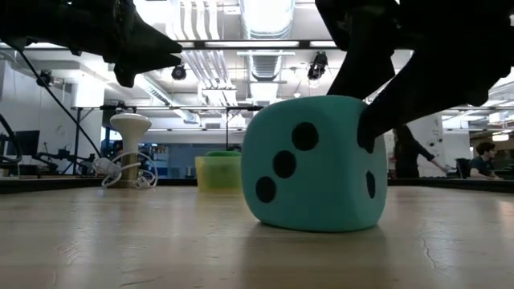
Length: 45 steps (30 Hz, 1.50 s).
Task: Pick & Place Dice
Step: Put the light blue large die into the yellow bin
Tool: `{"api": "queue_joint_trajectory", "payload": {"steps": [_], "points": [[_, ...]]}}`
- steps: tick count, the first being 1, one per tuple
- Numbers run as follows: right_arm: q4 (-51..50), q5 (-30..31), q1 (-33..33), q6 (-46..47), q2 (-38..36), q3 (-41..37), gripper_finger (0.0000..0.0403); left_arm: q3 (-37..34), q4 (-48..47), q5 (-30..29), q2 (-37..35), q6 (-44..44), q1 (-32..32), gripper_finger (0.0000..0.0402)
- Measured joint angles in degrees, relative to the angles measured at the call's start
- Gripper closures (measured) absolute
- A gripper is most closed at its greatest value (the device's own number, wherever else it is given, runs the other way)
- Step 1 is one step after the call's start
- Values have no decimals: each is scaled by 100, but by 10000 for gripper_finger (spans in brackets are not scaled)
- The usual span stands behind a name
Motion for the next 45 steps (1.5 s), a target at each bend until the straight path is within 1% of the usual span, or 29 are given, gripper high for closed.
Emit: {"api": "queue_joint_trajectory", "payload": {"steps": [7,13,20,24,29,34,41,45], "points": [[36,-356,-123,445,-4,27,296,0,-2,0,0,6,0,246],[51,-410,-175,879,-4,81,298,0,-14,0,0,11,4,246],[-179,-427,-177,962,8,312,308,0,-39,0,0,24,4,246],[-650,-237,-172,965,-68,567,308,0,-42,0,0,24,4,246],[-989,-203,-196,942,-245,733,319,0,-52,0,0,24,4,246],[-1666,119,-261,945,-284,1028,328,0,-72,0,0,24,7,246],[-1992,358,-418,907,-306,1313,342,0,-138,2,0,98,7,246],[-2271,677,-565,877,-357,1472,359,0,-138,2,0,133,7,246]]}}
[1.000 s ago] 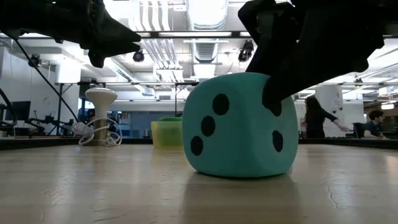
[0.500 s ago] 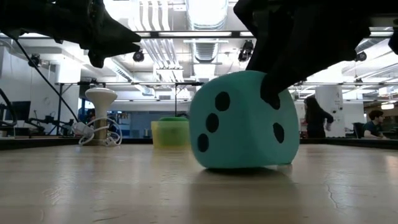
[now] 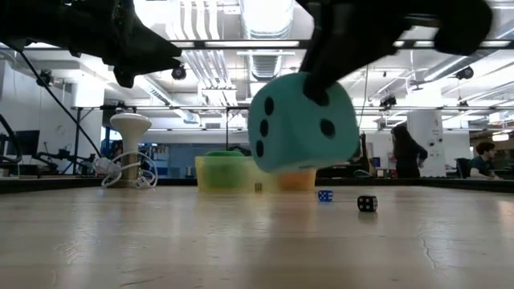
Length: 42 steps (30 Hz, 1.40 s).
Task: Pick & Place Dice
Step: Put the light blue large die into the yellow bin
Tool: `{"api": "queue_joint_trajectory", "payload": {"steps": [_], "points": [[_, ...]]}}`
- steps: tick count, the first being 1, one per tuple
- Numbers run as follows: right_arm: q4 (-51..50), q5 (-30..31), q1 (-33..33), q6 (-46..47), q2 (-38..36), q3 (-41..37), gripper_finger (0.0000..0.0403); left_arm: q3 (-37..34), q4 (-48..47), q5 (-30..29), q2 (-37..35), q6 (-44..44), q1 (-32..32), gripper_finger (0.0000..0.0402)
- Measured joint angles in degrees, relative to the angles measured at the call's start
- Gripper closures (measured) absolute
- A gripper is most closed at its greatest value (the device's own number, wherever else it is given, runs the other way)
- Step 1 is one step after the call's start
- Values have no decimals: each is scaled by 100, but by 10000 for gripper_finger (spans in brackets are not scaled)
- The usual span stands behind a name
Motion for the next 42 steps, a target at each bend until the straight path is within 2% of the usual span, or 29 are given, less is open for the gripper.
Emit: {"api": "queue_joint_trajectory", "payload": {"steps": [7,14,21,25,30,36,42], "points": [[-106,104,-584,-141,-433,89,363,0,-7,0,-4,1,1,246],[64,-69,-1582,-655,-1214,61,371,-2,-48,11,-11,41,2,246],[799,-1078,-2879,-1657,-1598,58,378,-2,-48,9,-14,44,4,246],[1307,-1659,-3589,-2208,-1493,58,379,-2,-55,7,-15,162,4,246],[1796,-2247,-4429,-2372,-1091,52,382,-1,-91,4,-15,219,4,246],[2467,-2440,-4969,-2472,-604,52,390,-2,-118,-2,-15,452,4,246],[2585,-2594,-5265,-2533,-179,232,394,-2,-170,-2,-15,494,39,246]]}}
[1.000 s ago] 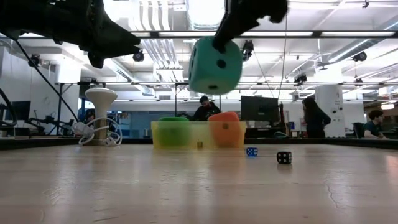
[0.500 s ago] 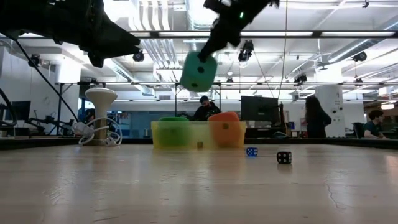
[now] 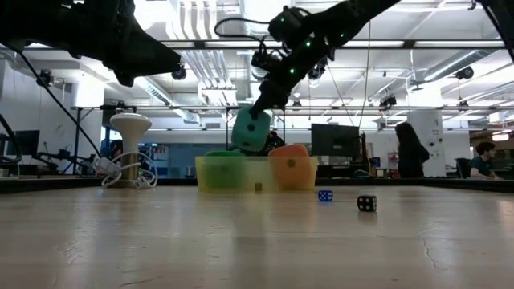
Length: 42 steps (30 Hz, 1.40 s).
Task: Pick & Place Dice
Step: Put the light blue large die into the yellow bin
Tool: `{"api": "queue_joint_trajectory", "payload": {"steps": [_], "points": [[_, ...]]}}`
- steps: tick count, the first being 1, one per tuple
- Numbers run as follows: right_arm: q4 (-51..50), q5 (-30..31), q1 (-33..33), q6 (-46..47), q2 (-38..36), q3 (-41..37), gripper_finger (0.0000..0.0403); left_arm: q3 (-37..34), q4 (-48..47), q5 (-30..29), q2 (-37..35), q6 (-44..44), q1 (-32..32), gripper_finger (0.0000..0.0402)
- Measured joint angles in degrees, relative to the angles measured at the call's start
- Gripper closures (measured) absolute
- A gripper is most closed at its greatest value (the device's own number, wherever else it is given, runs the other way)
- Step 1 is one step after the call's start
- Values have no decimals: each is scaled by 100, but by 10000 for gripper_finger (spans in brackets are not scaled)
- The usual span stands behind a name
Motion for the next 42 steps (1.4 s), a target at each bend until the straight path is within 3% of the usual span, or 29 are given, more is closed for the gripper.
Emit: {"api": "queue_joint_trajectory", "payload": {"steps": [12,42], "points": [[-748,42,-313,-28,702,703,395,0,-170,0,0,-17,50,246],[-990,58,-314,-47,1051,807,395,0,-163,0,0,-20,92,246]]}}
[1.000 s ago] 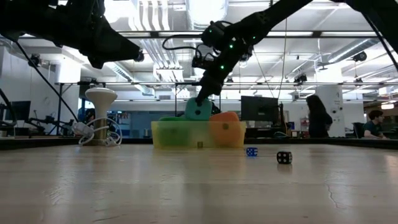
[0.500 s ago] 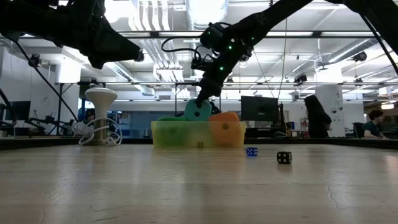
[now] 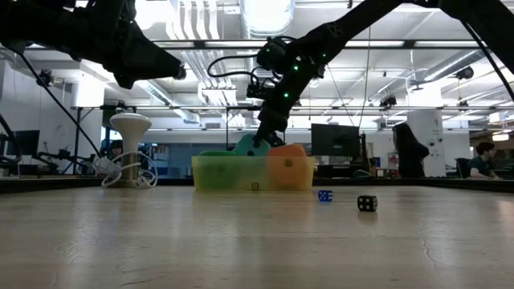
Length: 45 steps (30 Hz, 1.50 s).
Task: Pick & Place Dice
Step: Put the light blue large die into the yellow bin, then put the blue small die into the yellow bin
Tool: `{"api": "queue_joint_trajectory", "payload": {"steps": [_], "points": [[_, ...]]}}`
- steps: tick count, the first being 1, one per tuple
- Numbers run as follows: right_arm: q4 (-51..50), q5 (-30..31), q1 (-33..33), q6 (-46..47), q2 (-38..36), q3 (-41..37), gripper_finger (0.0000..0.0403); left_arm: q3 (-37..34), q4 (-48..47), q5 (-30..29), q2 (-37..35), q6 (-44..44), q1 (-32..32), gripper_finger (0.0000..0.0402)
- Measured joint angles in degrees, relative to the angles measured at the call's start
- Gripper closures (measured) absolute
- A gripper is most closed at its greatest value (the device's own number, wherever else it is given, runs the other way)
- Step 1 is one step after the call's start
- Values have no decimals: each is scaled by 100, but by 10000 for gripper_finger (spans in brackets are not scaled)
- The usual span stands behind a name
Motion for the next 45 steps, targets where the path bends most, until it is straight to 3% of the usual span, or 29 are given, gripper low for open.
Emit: {"api": "queue_joint_trajectory", "payload": {"steps": [22,37,45], "points": [[-755,-16,142,115,-71,266,393,0,-12,0,0,15,0,246],[-927,-20,171,394,-111,334,288,0,-11,2,0,11,0,246],[-626,-16,187,427,-487,337,282,0,-17,4,0,13,0,246]]}}
